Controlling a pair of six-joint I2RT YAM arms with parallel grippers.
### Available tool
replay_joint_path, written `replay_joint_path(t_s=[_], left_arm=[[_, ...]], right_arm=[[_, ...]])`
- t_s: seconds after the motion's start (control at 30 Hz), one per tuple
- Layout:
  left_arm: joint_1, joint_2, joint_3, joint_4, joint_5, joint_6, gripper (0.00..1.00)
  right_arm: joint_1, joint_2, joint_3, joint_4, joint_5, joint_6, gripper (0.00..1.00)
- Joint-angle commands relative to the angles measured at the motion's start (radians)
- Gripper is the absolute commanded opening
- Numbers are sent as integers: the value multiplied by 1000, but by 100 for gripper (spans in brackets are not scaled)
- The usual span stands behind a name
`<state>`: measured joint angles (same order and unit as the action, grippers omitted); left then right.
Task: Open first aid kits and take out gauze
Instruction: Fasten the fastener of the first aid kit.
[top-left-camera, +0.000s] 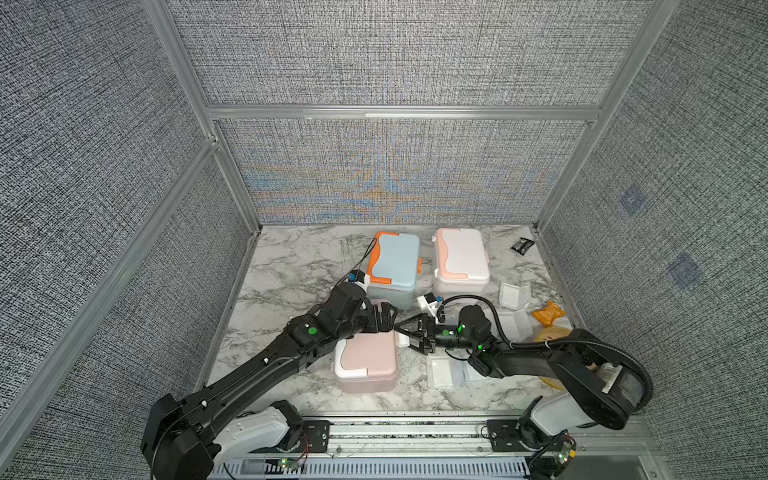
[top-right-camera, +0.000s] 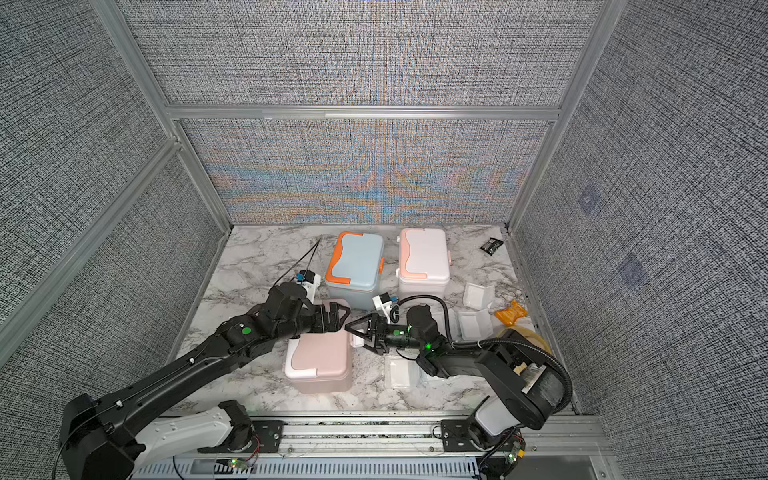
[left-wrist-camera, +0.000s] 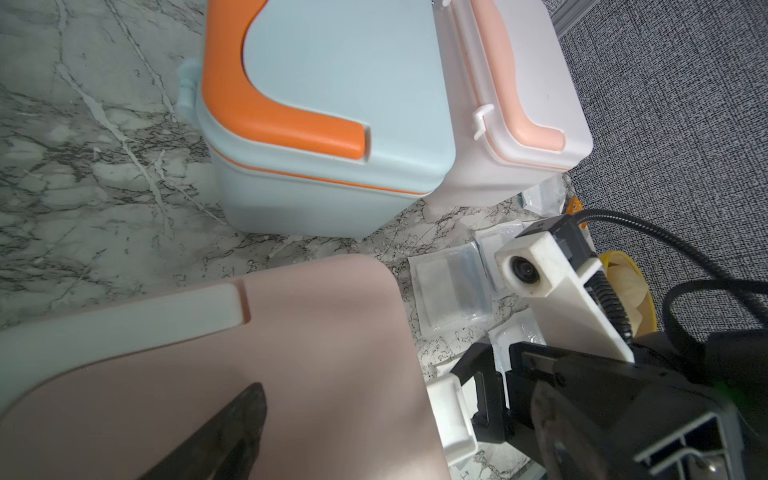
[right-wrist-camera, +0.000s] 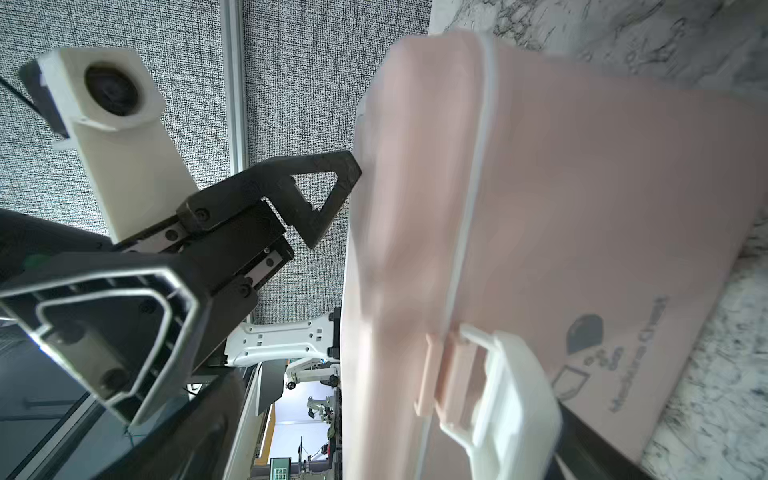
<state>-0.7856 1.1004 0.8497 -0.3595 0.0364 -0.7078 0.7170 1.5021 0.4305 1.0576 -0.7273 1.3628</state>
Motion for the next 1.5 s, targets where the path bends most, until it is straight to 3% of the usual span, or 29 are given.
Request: replay_joint_path(t_s=[0.0, 0.67, 0.87, 1.1, 1.2, 1.47], left_arm=[[-1, 5, -7, -76, 14, -6, 100], [0, 4, -10, -72, 11, -5, 99], [0, 5, -10, -73, 11, -5, 100], [-1, 1, -12, -74, 8, -4, 99], [-1, 1, -12, -73, 6, -4, 100], [-1, 4, -17, -70, 5, -6, 100]], right_arm=[[-5, -16, -2, 59, -18, 4, 99], [-12, -128, 8, -189, -2, -93, 99], [-12, -102, 4, -168, -1, -84, 98], [-24, -107, 4, -246, 13, -121, 83], [-25, -87, 13, -253, 11, -126, 69], [-25, -14, 26, -199, -4, -110, 65]])
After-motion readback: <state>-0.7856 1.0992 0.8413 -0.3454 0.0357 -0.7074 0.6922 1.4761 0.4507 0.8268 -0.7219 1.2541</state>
